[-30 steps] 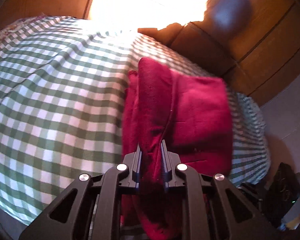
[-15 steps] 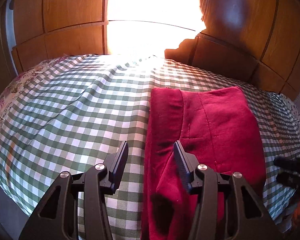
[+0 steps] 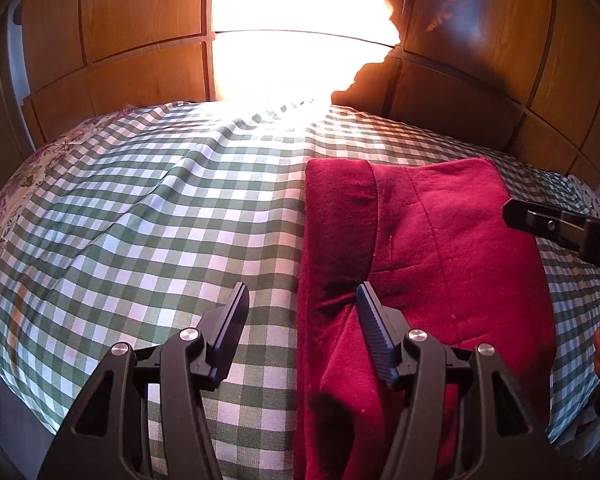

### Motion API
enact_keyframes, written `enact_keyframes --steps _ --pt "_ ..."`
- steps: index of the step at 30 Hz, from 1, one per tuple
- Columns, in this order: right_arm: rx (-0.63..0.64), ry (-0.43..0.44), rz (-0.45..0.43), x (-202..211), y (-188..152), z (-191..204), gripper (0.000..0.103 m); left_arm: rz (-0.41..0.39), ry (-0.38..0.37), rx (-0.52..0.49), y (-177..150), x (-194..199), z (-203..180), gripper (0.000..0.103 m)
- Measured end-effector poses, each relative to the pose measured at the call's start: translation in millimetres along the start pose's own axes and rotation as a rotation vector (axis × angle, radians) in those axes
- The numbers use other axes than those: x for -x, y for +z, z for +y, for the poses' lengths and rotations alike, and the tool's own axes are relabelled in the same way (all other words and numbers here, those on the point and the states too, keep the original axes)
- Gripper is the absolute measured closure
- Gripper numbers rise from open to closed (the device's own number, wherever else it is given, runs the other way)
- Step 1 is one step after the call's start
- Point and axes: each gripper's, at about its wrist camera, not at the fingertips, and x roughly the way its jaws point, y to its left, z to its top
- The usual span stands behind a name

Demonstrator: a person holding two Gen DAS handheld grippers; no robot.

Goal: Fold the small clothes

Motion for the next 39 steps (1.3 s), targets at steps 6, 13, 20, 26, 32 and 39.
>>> enact_keyframes --steps 6,13,20,26,32,39 --pt "0.029 -0.039 0.012 -11 4 8 0.033 0.006 -0.011 0.002 -3 -5 4 0.046" --pt "0.048 -0.062 0.021 -32 8 21 0.024 0.020 -0.028 0.023 -10 -12 12 0.045" --pt "0.145 -0.169 0.077 -86 -5 40 0.006 0.021 -0.029 0.056 -21 -20 21 0.043" --pt "0.123 -0.123 0.056 -75 -2 35 0.004 0.011 -0.019 0.100 -25 -17 27 0.031" --pt "-0.068 0.037 -0.042 -17 -6 -11 0.004 0.006 -0.004 0.081 -24 -12 29 0.027" --pt "-0.308 0.259 0.016 3 -57 -68 0.004 0.028 -0.103 0.152 -28 -20 44 0.027"
